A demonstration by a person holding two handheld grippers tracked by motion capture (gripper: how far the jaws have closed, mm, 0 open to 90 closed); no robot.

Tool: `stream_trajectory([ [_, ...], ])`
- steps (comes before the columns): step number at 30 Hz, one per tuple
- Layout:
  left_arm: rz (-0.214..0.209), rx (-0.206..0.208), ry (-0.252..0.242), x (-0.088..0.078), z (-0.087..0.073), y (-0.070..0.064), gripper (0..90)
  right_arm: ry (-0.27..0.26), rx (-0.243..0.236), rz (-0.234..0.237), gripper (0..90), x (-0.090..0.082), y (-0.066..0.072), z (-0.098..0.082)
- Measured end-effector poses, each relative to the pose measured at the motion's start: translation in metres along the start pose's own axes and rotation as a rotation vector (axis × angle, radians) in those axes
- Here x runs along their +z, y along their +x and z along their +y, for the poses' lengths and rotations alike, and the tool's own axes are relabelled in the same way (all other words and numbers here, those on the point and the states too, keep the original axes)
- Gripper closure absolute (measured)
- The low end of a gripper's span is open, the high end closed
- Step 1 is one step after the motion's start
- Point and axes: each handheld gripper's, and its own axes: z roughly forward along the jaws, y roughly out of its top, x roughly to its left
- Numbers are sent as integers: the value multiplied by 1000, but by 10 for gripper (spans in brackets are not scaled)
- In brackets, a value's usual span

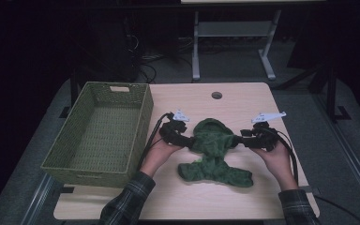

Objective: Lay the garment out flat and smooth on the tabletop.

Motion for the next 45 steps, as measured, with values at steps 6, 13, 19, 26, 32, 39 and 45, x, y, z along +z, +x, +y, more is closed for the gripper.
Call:
stream_trajectory([
  [6, -30, 6, -17, -15, -16, -15, 278, -3, -35, 5, 521, -3, 15, -6],
  [13, -36, 27, -14, -27, -36, -30, 165, 20, -42, 40, 517, -5, 32, -9],
  [19, -28, 21, -12, -37, -59, -42, 134, 5, -63, 61, 517, -10, 44, -8],
  [26, -6, 74, 43, -40, -81, -55, 128, 5, -86, 77, 515, -10, 60, -7],
  [32, -5, 74, 65, -44, -100, -63, 127, -15, -109, 118, 516, -7, 77, -5],
  [39, -3, 80, 119, -38, -118, -67, 125, -2, -166, 171, 526, 9, 110, 0],
  [45, -17, 100, 31, -37, -128, -66, 125, 3, -209, 234, 579, 23, 137, 8],
])
